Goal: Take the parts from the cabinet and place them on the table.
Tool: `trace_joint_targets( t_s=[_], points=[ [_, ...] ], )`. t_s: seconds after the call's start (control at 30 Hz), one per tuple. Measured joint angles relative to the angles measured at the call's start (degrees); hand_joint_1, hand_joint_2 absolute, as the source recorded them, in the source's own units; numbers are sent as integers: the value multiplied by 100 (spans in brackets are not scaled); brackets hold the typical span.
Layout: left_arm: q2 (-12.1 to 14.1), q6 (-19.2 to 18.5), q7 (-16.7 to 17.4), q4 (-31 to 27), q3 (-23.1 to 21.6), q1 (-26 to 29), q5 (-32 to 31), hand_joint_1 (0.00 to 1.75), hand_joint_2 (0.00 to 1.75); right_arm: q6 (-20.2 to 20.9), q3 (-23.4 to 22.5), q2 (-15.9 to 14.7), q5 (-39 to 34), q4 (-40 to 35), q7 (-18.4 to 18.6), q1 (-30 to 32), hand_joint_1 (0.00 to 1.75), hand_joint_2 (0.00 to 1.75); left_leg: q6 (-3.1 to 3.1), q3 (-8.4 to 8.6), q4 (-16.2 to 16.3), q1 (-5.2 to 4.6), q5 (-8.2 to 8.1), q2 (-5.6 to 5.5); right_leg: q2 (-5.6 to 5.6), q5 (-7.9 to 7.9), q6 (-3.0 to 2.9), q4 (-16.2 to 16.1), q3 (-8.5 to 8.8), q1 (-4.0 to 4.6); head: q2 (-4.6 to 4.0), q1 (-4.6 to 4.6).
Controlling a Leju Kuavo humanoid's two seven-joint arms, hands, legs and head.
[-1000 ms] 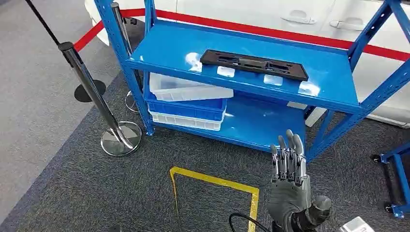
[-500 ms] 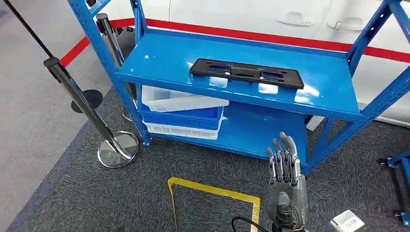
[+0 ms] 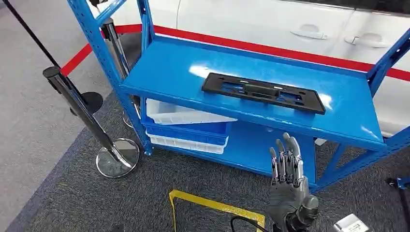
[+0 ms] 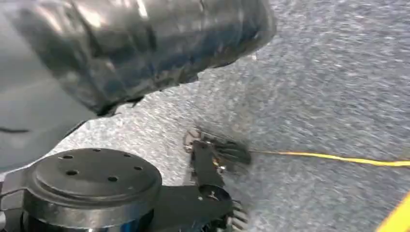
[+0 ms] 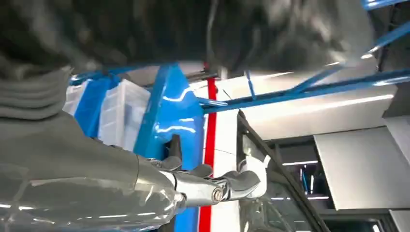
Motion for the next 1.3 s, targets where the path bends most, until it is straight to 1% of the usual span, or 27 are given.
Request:
trace_joint_targets(
  t_s=[0.03, 0.07, 0.13, 0.17, 0.2, 0.27, 0.3, 0.33, 0.37, 0.43, 0.47, 0.5, 0.57, 0.6, 0.67, 0.73, 0.77, 0.8, 0.87, 0.9, 0.93, 0.97, 1.07, 1.1, 1.2, 1.23, 1.3],
  points=[
    [0, -2, -2, 0, 0, 4, 0, 0, 0, 0, -2, 0, 0, 2, -2, 21, 0, 0, -15, 113, -1, -1, -135, 5, -1, 593, -4, -456, 5, -7, 0, 0],
    [0, -2, 0, 0, -4, 25, 0, 0, 0, 0, -4, -2, 0, 13, -2, 42, 0, 0, -29, 220, 25, -5, -240, 6, -12, 1382, -25, -770, -66, -4, 0, 7],
    [0, -4, -2, 0, -9, -20, 0, 0, 0, 0, -4, 0, -11, 24, 0, 66, 0, 0, -108, 282, 34, 5, -410, -16, -2, 1288, -118, -699, 14, 96, 0, -15],
    [0, -7, -2, 0, -9, -43, 4, 0, 0, 0, -5, 0, -11, 13, -26, 66, 0, 0, -145, 392, 36, 21, -412, -1, 10, 1231, -169, -717, 33, 95, 0, 2],
    [-20, -7, -4, 0, -9, -68, -2, 0, 0, 0, -7, -2, -26, 9, -59, 47, 0, 0, -164, 338, 132, 38, -310, 2, 10, 1194, -218, -723, 72, 123, 0, -2],
    [-35, -7, 2, 0, -26, -107, -11, 0, 0, 0, -24, -4, -98, 9, -114, 51, 0, 0, -222, -137, 973, 44, 41, 22, 1, 1138, -293, -828, 249, 61, 0, 4],
    [-39, 0, 15, 0, -48, -113, -11, 0, 0, 0, -26, -4, -140, 9, -142, 54, 0, 0, -253, -438, 1426, 51, 75, 26, -14, 1113, -311, -871, 332, 51, 0, -31],
    [-39, 2, 33, 0, -61, -113, -11, 0, 0, 0, -26, -2, -181, 9, -177, 55, 0, 0, -275, -693, 1735, 59, -103, 27, -16, 1071, -336, -907, 410, 48, 0, -18],
    [-42, 11, 50, 0, -66, -104, -13, 0, 0, 0, -31, -2, -225, 11, -217, 55, 0, 0, -293, -911, 1912, 70, -431, 29, -5, 1019, -340, -938, 503, 43, 0, -26],
    [-42, 42, 87, 0, -72, -79, -26, 0, 0, 0, -44, -2, -317, 11, -311, 55, 0, 0, -303, -1187, 1853, 75, -947, 29, 44, 891, -332, -954, 693, 31, 0, -22],
    [-39, 57, 112, 0, -77, -65, -37, 0, 0, 0, -44, -2, -352, 11, -343, 56, 0, 0, -305, -1233, 1632, 74, -913, 29, 67, 821, -321, -954, 790, 28, 0, -26],
    [-39, 59, 122, 0, -79, -60, -48, 0, 0, 0, -44, -2, -365, 11, -367, 55, 0, 0, -294, -1222, 1293, 73, -652, 28, 92, 758, -306, -954, 882, 23, 0, -24],
    [-28, 66, 147, 0, -88, -44, -50, 0, 0, 0, -48, -2, -404, 11, -404, 53, 0, 0, -230, -1171, 421, 66, 493, -35, 116, 645, -264, -958, 941, 21, 0, -24],
    [-15, 50, 168, 2, -90, -30, -46, 0, 0, 0, -48, -2, -433, 22, -409, 44, 0, 0, -203, -1210, 376, 9, 560, -71, 168, 600, -217, -891, 1016, 42, 0, -20],
    [-15, -59, 181, 2, -92, -36, -15, 0, 0, 0, -48, -2, -457, 24, -413, 32, 0, 0, -164, -1152, 381, 15, 697, -75, 218, 521, -146, -896, 990, 42, 0, -24],
    [-44, -293, 168, 0, -92, -48, 22, 0, 0, 0, -48, -4, -481, 24, -435, 22, 0, 0, -118, -1119, 308, 57, 712, -44, 234, 485, -92, -929, 1020, 58, 0, -26],
    [-44, -365, 162, 0, -92, -63, 33, 0, 0, 0, -48, -4, -507, 26, -437, 24, 0, 0, -99, -1083, 266, 65, 721, -38, 126, 412, -65, -829, 989, 37, 0, -9],
    [-48, -391, 162, 0, -94, -70, 33, 0, 0, 0, -50, -4, -525, 28, -448, 7, 0, 0, -68, -1061, 251, 63, 702, -31, 50, 254, -38, -588, 879, 40, 0, 0],
    [-55, -418, 190, 0, -94, -74, 37, 0, 0, 0, -50, -2, -551, 42, -457, -13, 0, 0, -22, -1037, 251, 52, 663, -10, 28, -150, 4, 338, 390, 21, 0, -4],
    [-55, -428, 223, 2, -94, -70, 52, 0, 0, 0, -50, -4, -555, 57, -457, -13, 0, 0, -19, -1027, 252, 50, 644, -1, 27, -234, 17, 671, 188, 17, 0, -4],
    [-52, -437, 245, 2, -94, -65, 52, 0, 0, 0, -50, -4, -555, 74, -457, -14, 0, 0, -22, -1013, 253, 49, 625, -1, 25, -185, 29, 809, 64, 15, 0, -4],
    [-52, -442, 256, 2, -94, -63, 55, 0, 0, 0, -50, -2, -555, 87, -457, -17, 0, 0, -24, -981, 253, 49, 604, -2, 19, 12, 31, 661, 87, 12, 0, -4],
    [-61, -457, 300, 2, -94, -62, 57, 0, 0, 7, -50, -2, -573, 107, -387, -56, 0, 0, -63, -865, 260, 49, 525, -9, 7, 850, -22, -706, 619, 11, 0, -2],
    [-61, -459, 336, 0, -94, -70, 57, 0, 0, 26, -50, -2, -677, 125, -215, -100, 0, 175, -92, -867, 271, 8, 506, -9, 7, 762, -49, -831, 662, 51, 0, -7],
    [-61, -485, 389, 2, -101, -82, 37, 0, 0, 244, -11, -4, -722, 192, 207, -242, 0, 175, -151, -887, 255, 16, 530, -4, 28, 766, -112, -891, 689, 64, 0, -19],
    [-59, -503, 391, 2, -107, -87, 20, 0, 0, 322, 22, -9, -660, 214, 282, -316, 0, 0, -173, -883, 257, -4, 522, -3, 34, 787, -150, -921, 697, 21, 0, -24],
    [-50, -566, 361, 2, -127, -89, -4, 0, 0, 518, 138, -2, -347, 260, 556, -577, 0, 0, -246, -999, 536, 19, 319, 9, 17, 811, -213, -965, 729, -8, 0, -46]
  ],
)
